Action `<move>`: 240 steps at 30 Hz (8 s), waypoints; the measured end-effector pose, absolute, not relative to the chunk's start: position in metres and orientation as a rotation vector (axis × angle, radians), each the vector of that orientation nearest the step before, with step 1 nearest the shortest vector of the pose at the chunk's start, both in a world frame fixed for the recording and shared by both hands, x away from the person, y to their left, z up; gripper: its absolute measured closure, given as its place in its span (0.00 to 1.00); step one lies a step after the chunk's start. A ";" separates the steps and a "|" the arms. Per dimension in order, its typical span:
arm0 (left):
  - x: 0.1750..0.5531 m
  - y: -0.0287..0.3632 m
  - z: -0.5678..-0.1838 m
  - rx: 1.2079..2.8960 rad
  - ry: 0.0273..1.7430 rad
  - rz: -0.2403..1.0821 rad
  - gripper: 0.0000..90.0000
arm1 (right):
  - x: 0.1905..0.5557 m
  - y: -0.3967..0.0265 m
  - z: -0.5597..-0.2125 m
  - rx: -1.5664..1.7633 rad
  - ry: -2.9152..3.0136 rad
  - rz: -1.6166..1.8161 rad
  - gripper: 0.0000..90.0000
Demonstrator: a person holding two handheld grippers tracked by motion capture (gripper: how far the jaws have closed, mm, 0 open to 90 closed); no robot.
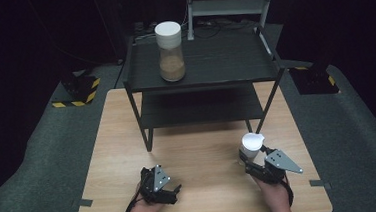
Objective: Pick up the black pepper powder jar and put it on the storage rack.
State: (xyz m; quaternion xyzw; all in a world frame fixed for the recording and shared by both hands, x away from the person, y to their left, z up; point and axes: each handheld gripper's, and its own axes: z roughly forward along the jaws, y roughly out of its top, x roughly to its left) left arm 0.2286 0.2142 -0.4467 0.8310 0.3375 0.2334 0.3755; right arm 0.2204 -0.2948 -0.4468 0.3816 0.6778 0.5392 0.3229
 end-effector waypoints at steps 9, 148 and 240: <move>0.229 0.215 -0.447 2.127 0.862 0.592 0.03 | 0.212 -0.292 -0.433 0.951 1.773 1.459 0.33; 0.236 0.230 -0.447 2.086 0.872 0.507 0.02 | 0.337 -0.214 -0.214 0.837 1.593 1.528 0.33; 0.234 0.225 -0.447 2.094 0.874 0.529 0.02 | 0.276 -0.256 -0.262 0.782 1.668 1.525 0.00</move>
